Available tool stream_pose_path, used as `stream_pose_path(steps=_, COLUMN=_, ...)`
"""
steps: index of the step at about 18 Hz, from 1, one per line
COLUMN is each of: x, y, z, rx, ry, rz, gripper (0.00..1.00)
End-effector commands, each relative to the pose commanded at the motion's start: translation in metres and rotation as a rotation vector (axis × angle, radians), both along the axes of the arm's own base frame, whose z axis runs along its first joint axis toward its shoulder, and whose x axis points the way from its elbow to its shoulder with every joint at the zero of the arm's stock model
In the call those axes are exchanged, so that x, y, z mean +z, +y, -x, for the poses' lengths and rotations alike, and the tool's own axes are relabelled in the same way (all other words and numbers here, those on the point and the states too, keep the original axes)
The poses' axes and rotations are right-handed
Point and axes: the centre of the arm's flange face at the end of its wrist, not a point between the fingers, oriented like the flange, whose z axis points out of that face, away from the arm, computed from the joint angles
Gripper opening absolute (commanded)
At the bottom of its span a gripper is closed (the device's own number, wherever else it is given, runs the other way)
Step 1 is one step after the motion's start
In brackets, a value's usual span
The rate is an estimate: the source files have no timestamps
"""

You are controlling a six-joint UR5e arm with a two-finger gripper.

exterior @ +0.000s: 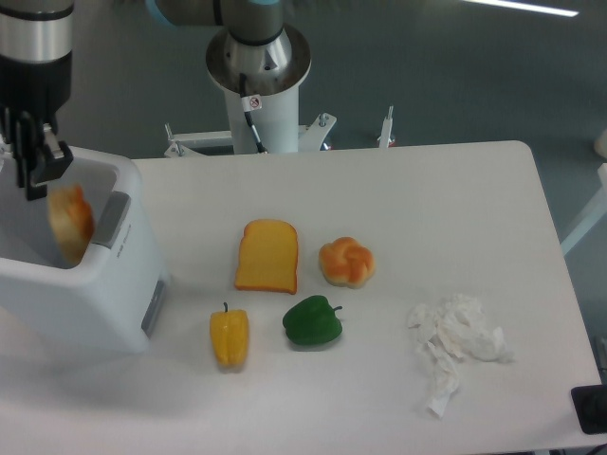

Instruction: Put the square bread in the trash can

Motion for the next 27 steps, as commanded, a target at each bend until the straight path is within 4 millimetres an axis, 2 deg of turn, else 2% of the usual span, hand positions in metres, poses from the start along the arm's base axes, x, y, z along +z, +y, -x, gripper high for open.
stream_pose_path(steps=3, x=-0.001, y=0.000, z=0.002, rx=0.006, ry=0.002, rz=0.001, gripper=1.00)
stream_pose_path(steps=5, x=-0.005, y=-0.002, z=0.023, rx=0.039, ry=-0.001, rz=0.008, gripper=1.00)
stream_pose_path(steps=7, x=-0.010, y=-0.014, z=0.071, rx=0.121, ry=-0.011, rz=0.015, gripper=1.00)
stream_pose_path(steps=12, x=-0.007, y=-0.053, z=0.179, rx=0.306, ry=-0.065, rz=-0.021, gripper=1.00)
stream_pose_path(steps=15, x=-0.018, y=-0.074, z=0.233, rx=0.339, ry=-0.039, rz=-0.019, gripper=1.00)
stream_pose_path(steps=19, x=-0.056, y=-0.100, z=0.305, rx=0.250, ry=0.060, rz=0.036, gripper=1.00)
stream_pose_path(steps=21, x=-0.084, y=-0.108, z=0.333, rx=0.222, ry=0.108, rz=0.114, gripper=1.00)
stream_pose_path(steps=25, x=-0.135, y=-0.119, z=0.374, rx=0.141, ry=0.193, rz=0.286, gripper=1.00)
stream_pose_path(steps=27, x=-0.168, y=-0.113, z=0.396, rx=0.112, ry=0.192, rz=0.299, gripper=1.00)
